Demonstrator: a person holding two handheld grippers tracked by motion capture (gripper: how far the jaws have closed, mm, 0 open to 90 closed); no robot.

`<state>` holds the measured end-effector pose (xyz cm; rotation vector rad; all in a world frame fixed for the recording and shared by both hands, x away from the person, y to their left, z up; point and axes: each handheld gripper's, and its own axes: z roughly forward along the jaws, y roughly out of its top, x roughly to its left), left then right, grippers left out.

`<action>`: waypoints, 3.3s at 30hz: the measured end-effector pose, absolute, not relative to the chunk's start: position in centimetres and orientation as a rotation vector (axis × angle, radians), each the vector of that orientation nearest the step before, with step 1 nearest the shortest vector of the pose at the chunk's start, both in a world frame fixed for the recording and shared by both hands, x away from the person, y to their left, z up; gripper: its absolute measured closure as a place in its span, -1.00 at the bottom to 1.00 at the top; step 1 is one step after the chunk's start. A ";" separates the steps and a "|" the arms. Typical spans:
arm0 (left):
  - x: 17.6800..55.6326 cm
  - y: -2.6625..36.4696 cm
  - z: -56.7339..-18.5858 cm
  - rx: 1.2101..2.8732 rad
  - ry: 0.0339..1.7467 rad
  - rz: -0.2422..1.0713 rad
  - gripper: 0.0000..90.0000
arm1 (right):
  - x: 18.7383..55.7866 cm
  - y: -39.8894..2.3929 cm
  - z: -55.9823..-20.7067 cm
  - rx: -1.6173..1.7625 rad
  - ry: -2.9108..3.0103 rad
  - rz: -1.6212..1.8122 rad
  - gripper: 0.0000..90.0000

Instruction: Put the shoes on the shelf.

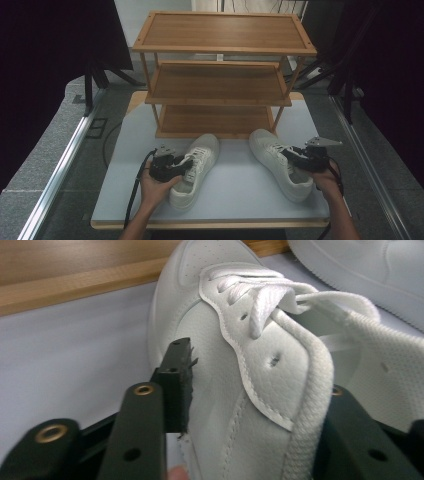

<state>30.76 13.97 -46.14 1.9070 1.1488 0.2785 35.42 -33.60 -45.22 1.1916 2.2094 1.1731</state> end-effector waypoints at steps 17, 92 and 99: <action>30.2 14.0 -46.0 1.884 1.170 0.402 0.85 | 35.2 -33.4 -44.8 1.158 2.191 1.127 0.82; 35.1 16.8 -27.5 1.413 0.999 0.287 0.85 | 36.7 -26.8 -27.2 1.319 1.693 1.848 0.83; 36.9 16.1 -27.1 1.417 1.028 0.302 0.85 | 38.2 -26.3 -26.8 1.361 1.681 1.815 0.82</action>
